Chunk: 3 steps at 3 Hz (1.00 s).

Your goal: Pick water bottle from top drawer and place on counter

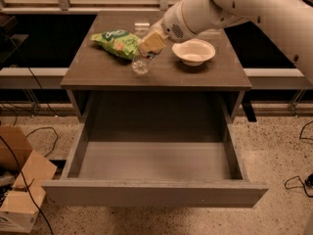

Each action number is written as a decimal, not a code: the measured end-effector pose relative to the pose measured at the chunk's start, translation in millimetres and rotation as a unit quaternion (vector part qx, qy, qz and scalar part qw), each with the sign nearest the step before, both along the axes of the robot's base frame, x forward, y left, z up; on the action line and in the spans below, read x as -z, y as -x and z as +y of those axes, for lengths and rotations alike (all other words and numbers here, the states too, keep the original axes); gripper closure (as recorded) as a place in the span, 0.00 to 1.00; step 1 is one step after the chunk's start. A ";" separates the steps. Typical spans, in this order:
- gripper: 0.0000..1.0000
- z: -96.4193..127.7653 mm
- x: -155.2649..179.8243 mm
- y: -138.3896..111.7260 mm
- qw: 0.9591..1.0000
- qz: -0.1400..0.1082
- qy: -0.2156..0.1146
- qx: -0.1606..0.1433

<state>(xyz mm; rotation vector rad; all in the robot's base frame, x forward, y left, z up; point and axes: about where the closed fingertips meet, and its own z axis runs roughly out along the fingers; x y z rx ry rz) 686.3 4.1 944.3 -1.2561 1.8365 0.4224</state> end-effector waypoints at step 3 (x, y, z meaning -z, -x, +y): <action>0.28 -9.9 21.2 -26.8 0.999 -0.018 0.042 0.024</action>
Offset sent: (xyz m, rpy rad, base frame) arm 0.0592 -0.0300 -0.0353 -0.1787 -0.0871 -0.1267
